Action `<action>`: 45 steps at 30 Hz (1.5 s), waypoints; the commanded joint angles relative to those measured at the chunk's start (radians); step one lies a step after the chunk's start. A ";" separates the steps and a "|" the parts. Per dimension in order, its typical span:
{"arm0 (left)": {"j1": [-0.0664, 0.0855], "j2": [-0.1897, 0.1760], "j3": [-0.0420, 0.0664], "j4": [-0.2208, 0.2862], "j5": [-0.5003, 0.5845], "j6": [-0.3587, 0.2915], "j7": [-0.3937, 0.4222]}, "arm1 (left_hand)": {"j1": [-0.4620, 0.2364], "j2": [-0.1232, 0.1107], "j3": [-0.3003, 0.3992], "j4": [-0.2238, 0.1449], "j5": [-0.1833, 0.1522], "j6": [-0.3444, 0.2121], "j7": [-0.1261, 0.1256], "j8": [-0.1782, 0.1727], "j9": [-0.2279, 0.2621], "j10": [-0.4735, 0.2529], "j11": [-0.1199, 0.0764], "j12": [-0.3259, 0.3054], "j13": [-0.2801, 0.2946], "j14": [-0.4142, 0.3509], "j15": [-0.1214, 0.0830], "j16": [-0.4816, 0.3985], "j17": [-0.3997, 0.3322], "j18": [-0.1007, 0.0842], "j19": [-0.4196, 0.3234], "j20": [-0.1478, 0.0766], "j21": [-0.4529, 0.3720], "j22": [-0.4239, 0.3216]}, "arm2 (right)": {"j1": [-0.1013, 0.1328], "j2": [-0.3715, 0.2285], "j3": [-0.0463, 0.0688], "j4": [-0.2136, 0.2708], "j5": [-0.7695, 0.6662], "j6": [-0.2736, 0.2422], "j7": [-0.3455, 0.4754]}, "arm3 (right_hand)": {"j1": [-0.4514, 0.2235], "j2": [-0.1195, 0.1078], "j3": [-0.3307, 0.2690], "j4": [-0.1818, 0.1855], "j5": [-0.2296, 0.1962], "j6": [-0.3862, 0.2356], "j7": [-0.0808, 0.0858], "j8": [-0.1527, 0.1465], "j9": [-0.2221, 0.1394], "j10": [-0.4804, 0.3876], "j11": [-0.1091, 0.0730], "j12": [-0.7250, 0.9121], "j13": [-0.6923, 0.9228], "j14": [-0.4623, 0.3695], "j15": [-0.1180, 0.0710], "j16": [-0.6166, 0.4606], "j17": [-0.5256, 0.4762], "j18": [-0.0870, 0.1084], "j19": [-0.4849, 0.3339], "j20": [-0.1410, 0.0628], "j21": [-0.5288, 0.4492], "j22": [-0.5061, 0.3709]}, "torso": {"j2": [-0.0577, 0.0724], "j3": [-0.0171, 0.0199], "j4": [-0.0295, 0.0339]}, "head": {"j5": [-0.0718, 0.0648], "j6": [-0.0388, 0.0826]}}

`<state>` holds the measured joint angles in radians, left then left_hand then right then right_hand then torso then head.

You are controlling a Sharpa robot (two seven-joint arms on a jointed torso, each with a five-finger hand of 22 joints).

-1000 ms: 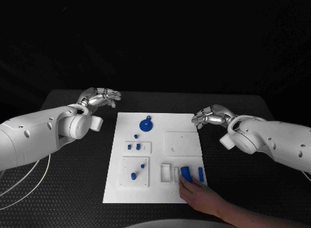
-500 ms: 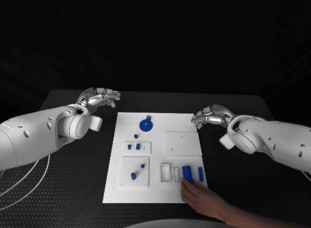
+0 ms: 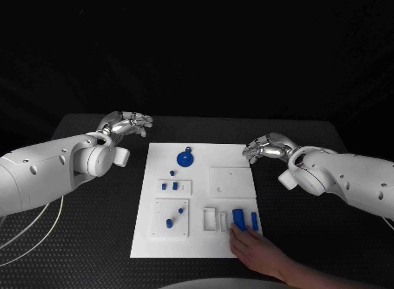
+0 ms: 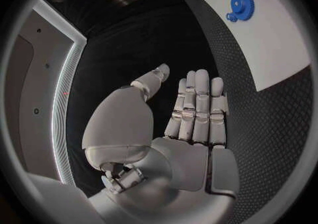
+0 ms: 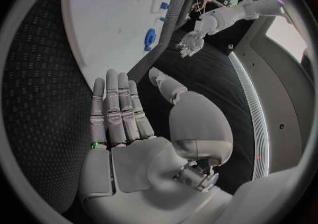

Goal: Assemble the parts on the task board

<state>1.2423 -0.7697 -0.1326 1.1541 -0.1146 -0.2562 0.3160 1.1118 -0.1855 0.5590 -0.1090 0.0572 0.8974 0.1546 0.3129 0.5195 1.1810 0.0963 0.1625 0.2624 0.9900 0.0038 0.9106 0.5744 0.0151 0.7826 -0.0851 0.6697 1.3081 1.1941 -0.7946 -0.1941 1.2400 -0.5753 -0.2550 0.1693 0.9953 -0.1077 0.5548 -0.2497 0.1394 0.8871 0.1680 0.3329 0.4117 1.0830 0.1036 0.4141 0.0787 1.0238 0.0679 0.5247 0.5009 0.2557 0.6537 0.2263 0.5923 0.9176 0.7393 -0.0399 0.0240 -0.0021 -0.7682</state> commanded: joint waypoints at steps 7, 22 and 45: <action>0.001 0.000 0.001 0.003 0.004 0.011 0.012 | 0.002 0.007 -0.007 -0.002 -0.005 0.003 -0.003 0.004 0.001 0.006 0.002 0.005 0.001 -0.002 -0.002 -0.005 0.002 0.009 -0.002 -0.011 -0.006 0.020 | 0.000 0.000 0.000 0.003 -0.007 0.005 0.006 | -0.007 -0.006 -0.007 0.000 0.002 0.005 0.002 0.002 -0.002 0.010 0.001 -0.006 -0.002 0.005 0.003 -0.006 0.003 0.006 0.000 0.000 -0.005 0.001 | 0.000 0.0000 -0.0001 | 0.001 -0.001; 0.001 0.000 0.001 0.003 0.004 0.010 0.012 | 0.002 0.008 -0.007 -0.002 -0.005 0.003 -0.002 0.004 0.001 0.006 0.002 0.005 0.001 -0.002 -0.002 -0.005 0.002 0.009 -0.002 -0.011 -0.006 0.020 | 0.000 0.000 0.000 0.003 -0.008 0.002 0.006 | -0.007 -0.008 -0.009 -0.001 0.003 0.005 0.002 0.001 -0.003 0.010 0.001 -0.009 -0.002 0.004 0.004 -0.010 0.006 0.006 -0.002 0.001 -0.006 0.002 | 0.000 0.0001 -0.0004 | 0.000 -0.002; 0.001 -0.002 0.001 0.004 0.004 0.010 0.012 | 0.002 0.008 -0.007 -0.003 -0.005 0.002 -0.002 0.004 0.001 0.006 0.002 0.006 0.001 -0.002 -0.002 -0.005 0.002 0.009 -0.002 -0.011 -0.007 0.020 | 0.000 0.001 0.000 0.004 -0.008 -0.001 0.005 | -0.010 -0.010 -0.012 -0.002 0.002 0.005 0.003 0.001 -0.004 0.011 0.002 -0.013 -0.003 0.003 0.006 -0.015 0.009 0.006 -0.004 0.002 -0.007 0.002 | 0.000 -0.0001 -0.0003 | 0.001 -0.002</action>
<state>1.2423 -0.7717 -0.1326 1.1550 -0.1146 -0.2560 0.3158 1.1118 -0.1855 0.5563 -0.1118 0.0572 0.8968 0.1552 0.3128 0.5194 1.1810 0.0963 0.1625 0.2622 0.9900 0.0038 0.9106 0.5750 0.0151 0.7826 -0.0851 0.6697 1.3076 1.1941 -0.7942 -0.1941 1.2422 -0.5765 -0.2576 0.1690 0.9912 -0.1118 0.5493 -0.2496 0.1395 0.8871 0.1679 0.3329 0.4090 1.0865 0.1071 0.4063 0.0772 1.0238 0.0680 0.5131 0.5092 0.2557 0.6537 0.2263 0.5923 0.9191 0.7392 -0.0399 0.0237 -0.0012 -0.7703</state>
